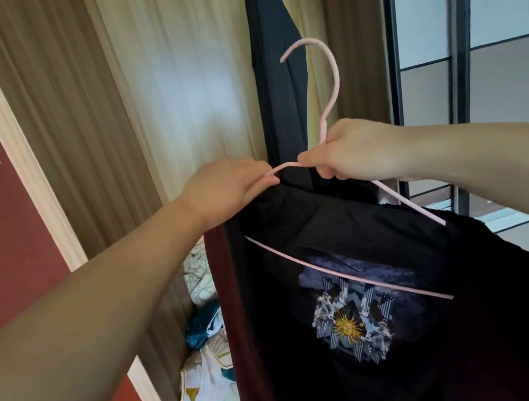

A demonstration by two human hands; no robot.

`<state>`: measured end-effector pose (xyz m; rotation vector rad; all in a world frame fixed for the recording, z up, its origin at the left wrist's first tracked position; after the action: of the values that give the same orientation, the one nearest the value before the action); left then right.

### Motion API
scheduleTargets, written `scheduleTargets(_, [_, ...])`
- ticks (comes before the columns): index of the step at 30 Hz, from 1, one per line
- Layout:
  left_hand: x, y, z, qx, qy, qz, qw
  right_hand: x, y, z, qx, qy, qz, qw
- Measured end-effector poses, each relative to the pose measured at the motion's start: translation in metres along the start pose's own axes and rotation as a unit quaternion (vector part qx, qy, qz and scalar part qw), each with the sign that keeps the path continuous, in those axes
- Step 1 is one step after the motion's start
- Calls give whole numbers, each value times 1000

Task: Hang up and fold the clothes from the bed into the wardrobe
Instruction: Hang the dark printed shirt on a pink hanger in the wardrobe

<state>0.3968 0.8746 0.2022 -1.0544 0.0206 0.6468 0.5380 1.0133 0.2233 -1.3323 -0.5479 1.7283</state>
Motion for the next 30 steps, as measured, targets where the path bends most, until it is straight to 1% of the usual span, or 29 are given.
scheduleTargets(3, [3,8,-2,-24,-20,0,999,4,0,0,-12,-7,-9,1000])
scheduleTargets(4, [5,9,-1,-22,-31,9,999,6,-1,0,-14,-16,-10,1000])
scheduleTargets(6, [4,8,2,9,-52,14,998,14,-5,-2,-20,-42,-13,999])
scheduleTargets(7, [0,7,2,30,-67,9,997,22,-9,-7,-36,-47,-19,998])
scheduleTargets(10, [-19,2,-3,77,-119,-4,990,52,-16,-31,-113,-15,-34,993])
scheduleTargets(11, [-25,0,-5,83,-133,-4,988,62,-18,-39,-119,-9,-35,992])
scheduleTargets(14, [-38,-3,-6,70,-160,1,985,76,-21,-46,-72,-18,-32,997])
scheduleTargets(16, [-42,-5,-7,62,-167,-13,984,70,-19,-44,-32,-23,-23,999])
scheduleTargets(18, [-49,-3,-10,63,-186,-44,980,59,-13,-41,-9,-22,39,999])
scheduleTargets(20, [-58,0,-14,67,-225,-81,969,42,-10,-36,10,-14,109,994])
scheduleTargets(21, [-60,1,-14,68,-241,-97,963,33,-10,-31,28,-6,125,992])
scheduleTargets(23, [-62,2,-11,79,-267,-132,951,18,-15,-14,71,7,121,990])
scheduleTargets(25, [-50,-9,-7,105,-281,-191,935,1,-20,4,98,8,120,988])
scheduleTargets(27, [-28,-30,-4,142,-286,-296,900,-17,-26,23,120,7,124,985])
scheduleTargets(28, [-16,-41,-4,156,-276,-347,883,-24,-30,33,134,12,124,983])
scheduleTargets(30, [9,-61,-5,168,-245,-411,862,-41,-38,51,163,16,131,978])
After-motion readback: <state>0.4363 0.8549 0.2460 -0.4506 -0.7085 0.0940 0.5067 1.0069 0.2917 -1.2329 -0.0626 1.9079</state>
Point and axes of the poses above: each hand's wrist, its own z-axis towards the middle knuckle, its own y-axis out of the palm, x = y × z, the point moved 3 cm from there along z, towards the middle knuckle, and after that the axes turned 4 degrees about -y, right-handed, at the moved point
